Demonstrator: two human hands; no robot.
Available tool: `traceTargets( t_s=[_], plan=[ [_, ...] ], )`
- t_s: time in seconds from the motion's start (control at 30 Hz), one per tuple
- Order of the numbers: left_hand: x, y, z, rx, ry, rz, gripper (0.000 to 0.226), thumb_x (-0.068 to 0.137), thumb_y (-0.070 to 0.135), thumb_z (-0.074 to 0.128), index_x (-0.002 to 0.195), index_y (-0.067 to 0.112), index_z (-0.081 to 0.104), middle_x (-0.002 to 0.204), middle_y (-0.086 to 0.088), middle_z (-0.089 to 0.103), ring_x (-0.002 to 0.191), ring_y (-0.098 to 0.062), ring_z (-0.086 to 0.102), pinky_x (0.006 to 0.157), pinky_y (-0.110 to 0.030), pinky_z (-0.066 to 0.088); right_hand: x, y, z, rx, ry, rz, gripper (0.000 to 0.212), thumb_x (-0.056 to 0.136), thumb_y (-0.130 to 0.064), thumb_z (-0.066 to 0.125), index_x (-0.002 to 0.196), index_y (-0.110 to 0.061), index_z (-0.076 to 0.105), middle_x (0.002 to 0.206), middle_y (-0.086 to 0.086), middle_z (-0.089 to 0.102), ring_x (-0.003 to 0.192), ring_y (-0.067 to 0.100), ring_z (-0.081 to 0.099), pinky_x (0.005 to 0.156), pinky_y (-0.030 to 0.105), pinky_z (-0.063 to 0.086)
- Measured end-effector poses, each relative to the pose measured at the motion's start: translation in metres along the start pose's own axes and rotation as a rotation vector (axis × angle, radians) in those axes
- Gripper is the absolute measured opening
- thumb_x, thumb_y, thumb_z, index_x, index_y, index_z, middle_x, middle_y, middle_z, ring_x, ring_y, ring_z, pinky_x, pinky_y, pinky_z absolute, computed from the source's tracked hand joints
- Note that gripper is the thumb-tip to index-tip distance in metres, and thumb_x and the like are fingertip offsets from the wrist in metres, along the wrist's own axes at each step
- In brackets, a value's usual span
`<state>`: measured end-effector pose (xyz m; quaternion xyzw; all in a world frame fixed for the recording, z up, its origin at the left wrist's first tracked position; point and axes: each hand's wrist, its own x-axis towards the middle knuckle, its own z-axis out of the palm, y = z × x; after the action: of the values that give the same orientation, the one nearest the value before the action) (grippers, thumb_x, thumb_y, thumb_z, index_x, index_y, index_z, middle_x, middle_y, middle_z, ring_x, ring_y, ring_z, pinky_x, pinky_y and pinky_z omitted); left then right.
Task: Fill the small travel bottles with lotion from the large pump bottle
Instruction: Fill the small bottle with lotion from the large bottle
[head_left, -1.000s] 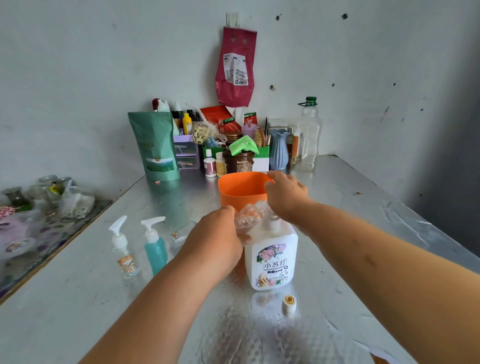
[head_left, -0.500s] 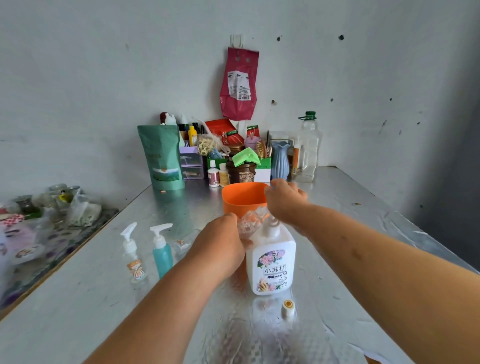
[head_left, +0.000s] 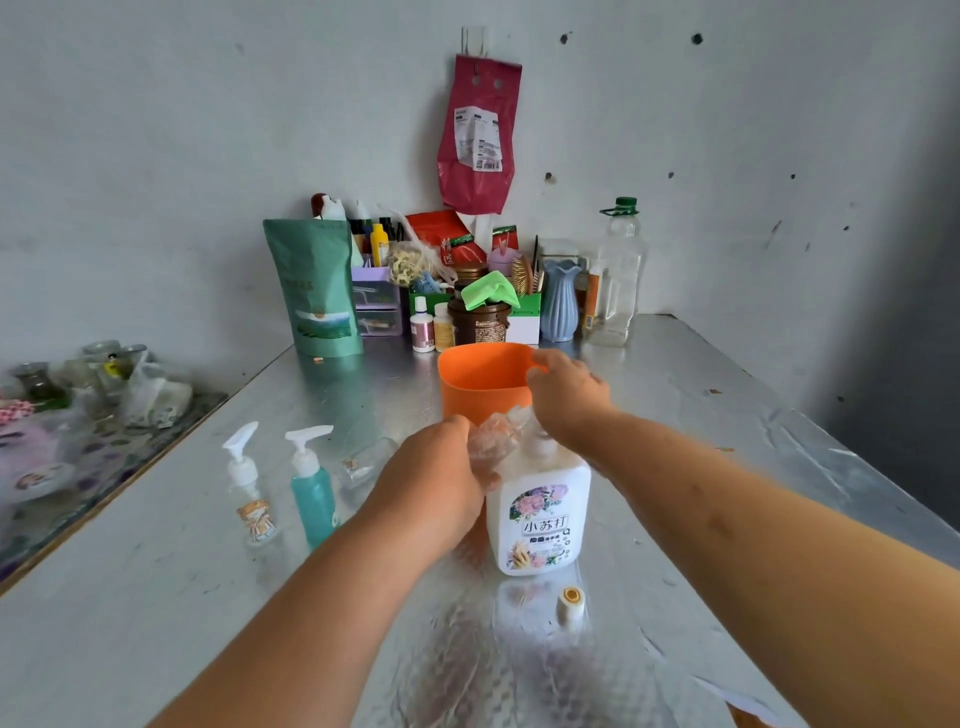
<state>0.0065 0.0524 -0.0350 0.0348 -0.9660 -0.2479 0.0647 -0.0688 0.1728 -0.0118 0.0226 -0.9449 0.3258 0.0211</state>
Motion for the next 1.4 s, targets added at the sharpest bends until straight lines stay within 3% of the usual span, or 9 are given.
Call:
traceTargets(
  t_s=[0.17, 0.3, 0.47, 0.6, 0.77, 0.9, 1.0, 1.2, 1.4],
  plan=[
    [-0.004, 0.004, -0.005, -0.025, 0.005, 0.006, 0.027, 0.089, 0.035, 0.067, 0.11, 0.022, 0.055, 0.107, 0.003, 0.064, 0.095, -0.018, 0.06, 0.076, -0.03, 0.046, -0.007, -0.009, -0.013, -0.06, -0.004, 0.036, 0.046, 0.103, -0.013, 0.027, 0.148, -0.014, 0.032, 0.155, 0.007, 0.027, 0.142, 0.029, 0.023, 0.118, 0.043, 0.015],
    [-0.007, 0.008, -0.01, -0.028, 0.013, 0.009, 0.028, 0.09, 0.036, 0.066, 0.11, 0.021, 0.054, 0.106, 0.003, 0.062, 0.093, -0.018, 0.058, 0.073, -0.03, 0.042, -0.001, -0.011, -0.014, -0.048, 0.012, 0.022, 0.044, 0.102, -0.028, 0.024, 0.142, -0.012, 0.036, 0.144, 0.015, 0.041, 0.133, 0.032, 0.035, 0.112, 0.043, 0.024],
    [-0.007, 0.008, -0.011, -0.021, 0.019, 0.013, 0.03, 0.089, 0.036, 0.066, 0.113, 0.022, 0.054, 0.111, 0.003, 0.063, 0.097, -0.018, 0.058, 0.078, -0.031, 0.045, 0.0, -0.009, -0.016, -0.079, -0.035, 0.038, 0.043, 0.103, -0.022, 0.025, 0.144, -0.009, 0.032, 0.144, 0.014, 0.04, 0.133, 0.032, 0.034, 0.112, 0.042, 0.026],
    [-0.004, 0.007, -0.012, -0.002, 0.018, 0.018, 0.032, 0.089, 0.035, 0.066, 0.116, 0.021, 0.054, 0.115, 0.002, 0.063, 0.102, -0.019, 0.059, 0.083, -0.032, 0.048, 0.007, -0.006, -0.013, -0.063, -0.04, 0.002, 0.039, 0.101, -0.016, 0.031, 0.136, -0.005, 0.043, 0.136, 0.02, 0.047, 0.126, 0.037, 0.044, 0.107, 0.05, 0.035],
    [-0.002, 0.005, -0.008, -0.019, 0.021, 0.01, 0.03, 0.089, 0.033, 0.067, 0.115, 0.023, 0.055, 0.11, 0.004, 0.064, 0.098, -0.02, 0.06, 0.083, -0.034, 0.05, 0.01, 0.002, -0.008, -0.045, -0.021, 0.001, 0.041, 0.1, -0.013, 0.031, 0.141, -0.01, 0.039, 0.139, 0.017, 0.046, 0.13, 0.035, 0.042, 0.11, 0.047, 0.033],
    [-0.003, 0.003, -0.005, -0.001, 0.013, 0.003, 0.029, 0.089, 0.034, 0.066, 0.112, 0.022, 0.054, 0.111, 0.002, 0.064, 0.1, -0.02, 0.059, 0.079, -0.031, 0.046, 0.009, 0.004, -0.002, -0.048, -0.011, 0.013, 0.05, 0.101, -0.014, 0.028, 0.15, -0.02, 0.027, 0.149, 0.012, 0.035, 0.139, 0.03, 0.029, 0.118, 0.04, 0.019],
    [-0.005, 0.004, -0.006, -0.001, 0.011, 0.003, 0.029, 0.09, 0.033, 0.066, 0.113, 0.021, 0.054, 0.114, 0.001, 0.063, 0.102, -0.021, 0.059, 0.076, -0.028, 0.041, 0.002, -0.002, -0.007, -0.127, -0.061, 0.006, 0.053, 0.101, -0.009, 0.029, 0.152, -0.017, 0.021, 0.154, 0.009, 0.027, 0.143, 0.027, 0.021, 0.119, 0.04, 0.013],
    [-0.009, 0.009, -0.013, -0.023, 0.022, 0.0, 0.031, 0.089, 0.033, 0.066, 0.116, 0.021, 0.055, 0.113, 0.002, 0.063, 0.098, -0.019, 0.059, 0.076, -0.029, 0.043, -0.001, -0.011, -0.015, -0.219, 0.015, 0.014, 0.044, 0.099, -0.007, 0.026, 0.14, -0.008, 0.041, 0.145, 0.012, 0.035, 0.133, 0.032, 0.034, 0.111, 0.046, 0.029],
    [-0.008, 0.012, -0.015, 0.009, 0.028, 0.003, 0.031, 0.09, 0.033, 0.065, 0.117, 0.021, 0.054, 0.115, 0.002, 0.062, 0.099, -0.018, 0.057, 0.076, -0.028, 0.041, 0.001, -0.009, -0.014, -0.155, -0.002, 0.042, 0.046, 0.101, -0.016, 0.025, 0.146, -0.01, 0.031, 0.145, 0.012, 0.037, 0.134, 0.027, 0.033, 0.114, 0.041, 0.024]
  ],
)
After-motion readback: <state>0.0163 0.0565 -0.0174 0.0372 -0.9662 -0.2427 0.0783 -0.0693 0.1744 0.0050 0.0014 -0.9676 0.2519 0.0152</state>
